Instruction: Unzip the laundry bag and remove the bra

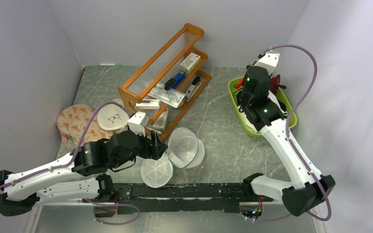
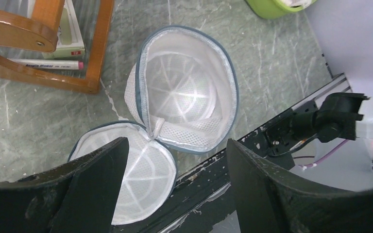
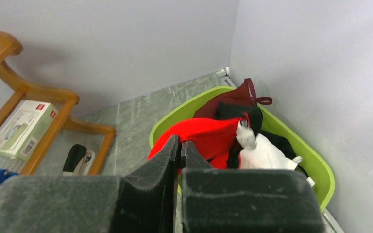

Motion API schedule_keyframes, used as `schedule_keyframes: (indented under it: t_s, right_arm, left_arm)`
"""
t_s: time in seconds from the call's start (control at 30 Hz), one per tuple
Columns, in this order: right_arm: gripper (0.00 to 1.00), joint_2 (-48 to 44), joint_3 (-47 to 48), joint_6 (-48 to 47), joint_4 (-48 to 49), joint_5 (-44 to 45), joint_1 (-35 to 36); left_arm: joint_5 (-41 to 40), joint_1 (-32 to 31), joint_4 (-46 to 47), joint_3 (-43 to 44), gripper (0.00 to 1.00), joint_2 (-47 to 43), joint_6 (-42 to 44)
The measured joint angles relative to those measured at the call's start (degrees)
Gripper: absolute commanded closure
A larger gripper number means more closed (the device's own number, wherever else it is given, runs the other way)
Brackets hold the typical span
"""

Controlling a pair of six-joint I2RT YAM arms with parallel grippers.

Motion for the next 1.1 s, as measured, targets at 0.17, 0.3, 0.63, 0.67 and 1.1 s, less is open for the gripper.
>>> schedule_keyframes:
  t_s: [0.17, 0.3, 0.63, 0.67, 1.1]
  right_arm:
    - [1.00, 4.5, 3.8, 3.9, -4.1, -4.8, -8.2]
    - [1.00, 7.1, 5.7, 5.2, -5.0, -6.1, -13.2]
    - [1.00, 16.0, 10.6, 10.3, -3.5, -25.1, -18.0]
    - [1.00, 17.0, 11.7, 11.1, -3.2, -27.3, -18.0]
    - [1.00, 22.9, 14.3, 17.7, 3.2, -36.3, -25.4]
  left_arm:
    - [0.0, 0.0, -0.2, -0.5, 0.15, -2.5, -0.3]
    - [-0.1, 0.0, -1.2, -0.6, 0.14, -2.6, -0.2]
    - [-0.5, 0.0, -2.3, 0.4, 0.14, -0.7, 1.3]
    - [-0.5, 0.0, -2.4, 0.5, 0.14, -0.5, 1.4]
    - [-1.5, 0.0, -4.4, 0.5, 0.12, -4.5, 0.3]
